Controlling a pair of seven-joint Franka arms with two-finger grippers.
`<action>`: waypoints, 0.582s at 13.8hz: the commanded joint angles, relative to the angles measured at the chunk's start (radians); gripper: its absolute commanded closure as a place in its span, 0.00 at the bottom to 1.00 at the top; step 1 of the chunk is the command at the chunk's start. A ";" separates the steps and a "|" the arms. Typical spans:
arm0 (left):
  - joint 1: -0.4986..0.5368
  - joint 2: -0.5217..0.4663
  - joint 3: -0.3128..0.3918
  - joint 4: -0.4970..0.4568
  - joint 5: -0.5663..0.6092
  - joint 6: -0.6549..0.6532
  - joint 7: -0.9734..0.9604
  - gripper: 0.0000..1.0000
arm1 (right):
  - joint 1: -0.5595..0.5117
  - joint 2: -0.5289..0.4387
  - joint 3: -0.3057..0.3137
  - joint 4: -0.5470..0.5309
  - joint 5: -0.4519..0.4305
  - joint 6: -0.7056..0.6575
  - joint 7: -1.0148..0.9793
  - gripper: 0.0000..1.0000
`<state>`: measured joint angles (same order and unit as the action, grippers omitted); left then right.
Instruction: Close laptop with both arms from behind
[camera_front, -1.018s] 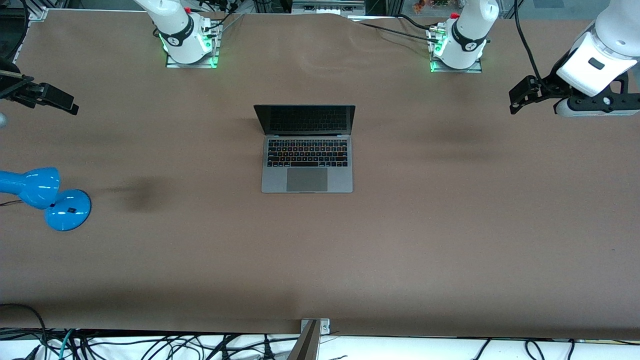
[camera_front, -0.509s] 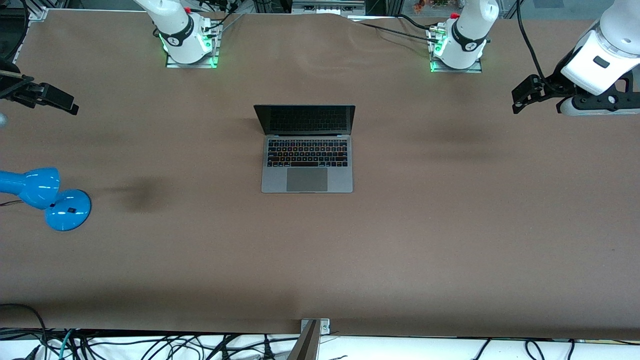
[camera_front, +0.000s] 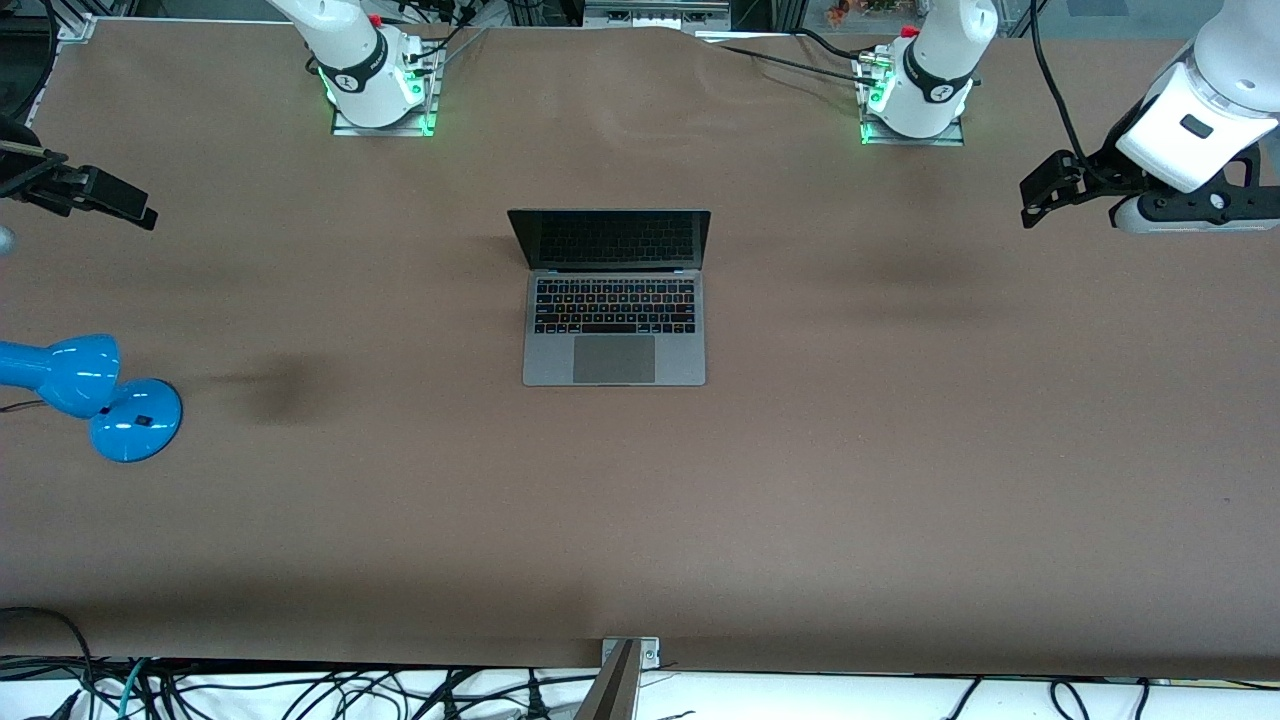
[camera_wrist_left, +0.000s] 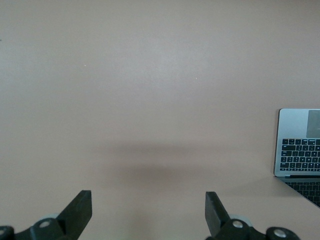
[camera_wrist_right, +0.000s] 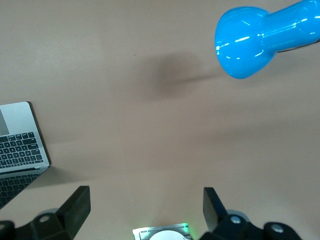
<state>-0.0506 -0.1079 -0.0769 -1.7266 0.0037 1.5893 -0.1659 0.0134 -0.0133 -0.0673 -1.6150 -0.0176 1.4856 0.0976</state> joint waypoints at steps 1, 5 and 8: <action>-0.005 0.005 -0.001 0.015 -0.018 -0.020 0.000 0.00 | -0.004 0.004 -0.003 0.018 0.014 -0.018 -0.019 0.00; -0.008 0.005 -0.030 0.015 -0.019 -0.022 -0.001 0.00 | -0.004 0.004 -0.003 0.018 0.014 -0.018 -0.019 0.00; -0.008 0.013 -0.090 0.012 -0.019 -0.023 -0.049 0.00 | -0.004 0.004 -0.003 0.018 0.014 -0.018 -0.019 0.00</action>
<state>-0.0573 -0.1070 -0.1301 -1.7269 0.0014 1.5835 -0.1796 0.0134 -0.0132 -0.0674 -1.6150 -0.0175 1.4856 0.0976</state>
